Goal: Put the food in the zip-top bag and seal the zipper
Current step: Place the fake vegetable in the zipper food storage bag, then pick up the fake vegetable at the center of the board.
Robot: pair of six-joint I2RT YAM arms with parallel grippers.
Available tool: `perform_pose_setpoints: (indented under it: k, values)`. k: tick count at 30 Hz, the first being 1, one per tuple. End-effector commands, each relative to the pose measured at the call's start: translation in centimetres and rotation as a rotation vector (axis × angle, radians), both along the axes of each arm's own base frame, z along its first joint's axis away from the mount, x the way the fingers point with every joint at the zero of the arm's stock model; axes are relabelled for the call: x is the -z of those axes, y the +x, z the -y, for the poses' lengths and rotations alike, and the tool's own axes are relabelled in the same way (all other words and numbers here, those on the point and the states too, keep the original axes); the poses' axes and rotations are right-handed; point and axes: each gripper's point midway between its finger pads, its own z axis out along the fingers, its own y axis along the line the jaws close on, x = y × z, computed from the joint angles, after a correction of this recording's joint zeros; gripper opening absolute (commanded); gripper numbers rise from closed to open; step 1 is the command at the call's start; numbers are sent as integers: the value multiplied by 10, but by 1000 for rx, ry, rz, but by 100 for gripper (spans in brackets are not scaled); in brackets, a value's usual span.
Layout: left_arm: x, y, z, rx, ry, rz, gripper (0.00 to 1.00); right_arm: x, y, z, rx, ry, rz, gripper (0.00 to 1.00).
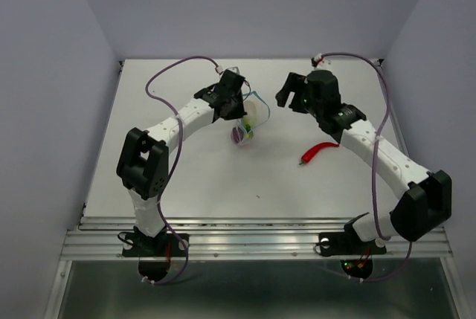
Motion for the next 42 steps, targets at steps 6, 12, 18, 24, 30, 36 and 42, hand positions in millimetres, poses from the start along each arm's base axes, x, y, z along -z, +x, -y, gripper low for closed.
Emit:
perform_pose_setpoints:
  k: [6, 12, 18, 24, 30, 36, 42]
  values:
    - [-18, 1, 2, 13, -30, 33, 0, 95, -63, 139, 382, -78, -338, 100]
    - [-19, 0, 1, 16, -32, 38, 0, 150, -91, 165, 464, -106, -504, 100]
    - [-18, -1, 2, 20, -34, 39, 0, 179, -80, 167, 496, -102, -563, 100]
    - [-15, -1, 1, 18, -30, 36, 0, 201, -66, 165, 525, -77, -583, 99]
    - [-11, -1, 2, 24, -29, 30, 0, 212, -61, 171, 567, -92, -585, 81]
    - [-12, -1, 2, 24, -31, 33, 0, 223, -63, 178, 590, -133, -599, 47]
    - [-12, -2, 3, 30, -35, 30, 0, 207, -52, 177, 558, -134, -534, 28]
